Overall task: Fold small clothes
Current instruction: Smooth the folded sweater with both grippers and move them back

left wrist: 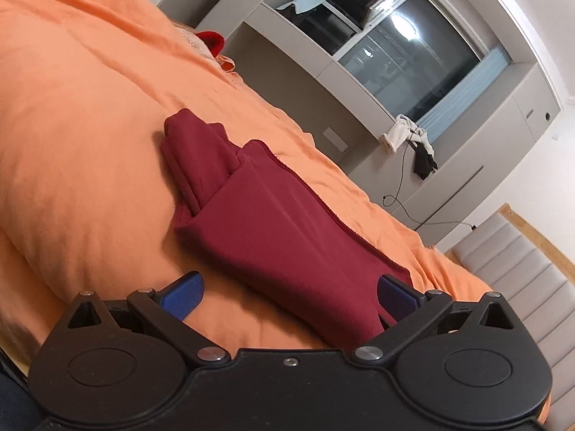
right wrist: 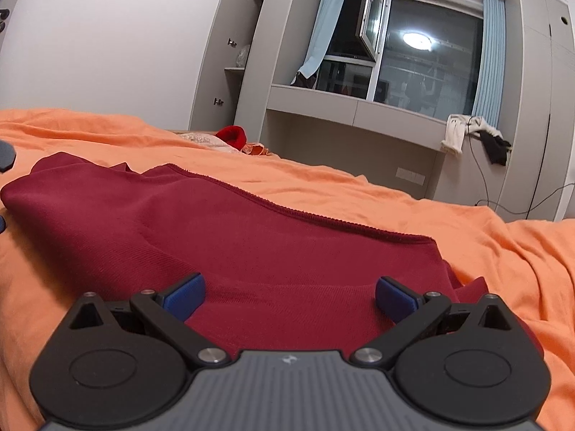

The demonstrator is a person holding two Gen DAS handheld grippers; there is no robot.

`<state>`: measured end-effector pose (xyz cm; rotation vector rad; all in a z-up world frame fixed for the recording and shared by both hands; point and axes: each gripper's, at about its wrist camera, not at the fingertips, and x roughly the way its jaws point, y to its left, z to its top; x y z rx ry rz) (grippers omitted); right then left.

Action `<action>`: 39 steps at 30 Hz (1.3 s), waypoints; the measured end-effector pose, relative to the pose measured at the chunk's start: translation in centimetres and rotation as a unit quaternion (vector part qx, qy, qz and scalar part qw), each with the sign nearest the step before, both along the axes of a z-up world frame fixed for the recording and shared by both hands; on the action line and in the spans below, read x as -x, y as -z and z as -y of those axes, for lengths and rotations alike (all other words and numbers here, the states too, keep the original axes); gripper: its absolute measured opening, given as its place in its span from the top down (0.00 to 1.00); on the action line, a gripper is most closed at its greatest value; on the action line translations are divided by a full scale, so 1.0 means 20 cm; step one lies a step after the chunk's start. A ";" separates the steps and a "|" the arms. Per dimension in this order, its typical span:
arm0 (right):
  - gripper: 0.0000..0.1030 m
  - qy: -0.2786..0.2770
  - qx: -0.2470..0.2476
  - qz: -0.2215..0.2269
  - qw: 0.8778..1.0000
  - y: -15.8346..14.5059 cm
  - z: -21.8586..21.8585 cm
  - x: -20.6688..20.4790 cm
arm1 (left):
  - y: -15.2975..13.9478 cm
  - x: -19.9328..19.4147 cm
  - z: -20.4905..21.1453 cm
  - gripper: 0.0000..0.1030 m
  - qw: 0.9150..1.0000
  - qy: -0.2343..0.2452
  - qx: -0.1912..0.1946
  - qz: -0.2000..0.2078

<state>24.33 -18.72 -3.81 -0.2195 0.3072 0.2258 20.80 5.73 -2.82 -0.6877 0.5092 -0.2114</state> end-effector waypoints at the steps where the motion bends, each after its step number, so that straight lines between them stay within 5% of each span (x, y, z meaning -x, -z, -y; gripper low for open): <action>1: 0.00 -0.001 0.000 -0.002 1.000 -0.01 0.00 0.00 | 0.00 -0.01 0.01 0.01 1.000 0.006 -0.005 0.002; 7: 0.00 -0.004 -0.013 0.003 1.000 -0.04 0.00 0.01 | 0.03 -0.05 0.09 0.01 0.999 0.051 -0.017 0.002; 16: 0.00 0.008 0.011 0.019 1.000 0.02 -0.05 0.03 | 0.05 -0.19 0.10 0.01 1.000 0.008 0.004 -0.016; 25: 0.00 -0.013 -0.030 -0.003 0.999 -0.08 -0.04 0.02 | -0.01 -0.47 0.11 0.01 0.999 0.009 -0.041 -0.035; 29: 0.00 -0.010 0.002 -0.004 1.000 0.00 -0.08 0.02 | 0.00 -0.44 0.10 0.01 0.999 0.003 -0.038 -0.026; 39: 0.00 -0.007 -0.009 0.026 1.000 0.04 -0.08 0.05 | 0.01 -0.36 0.10 0.01 0.999 0.001 -0.043 -0.004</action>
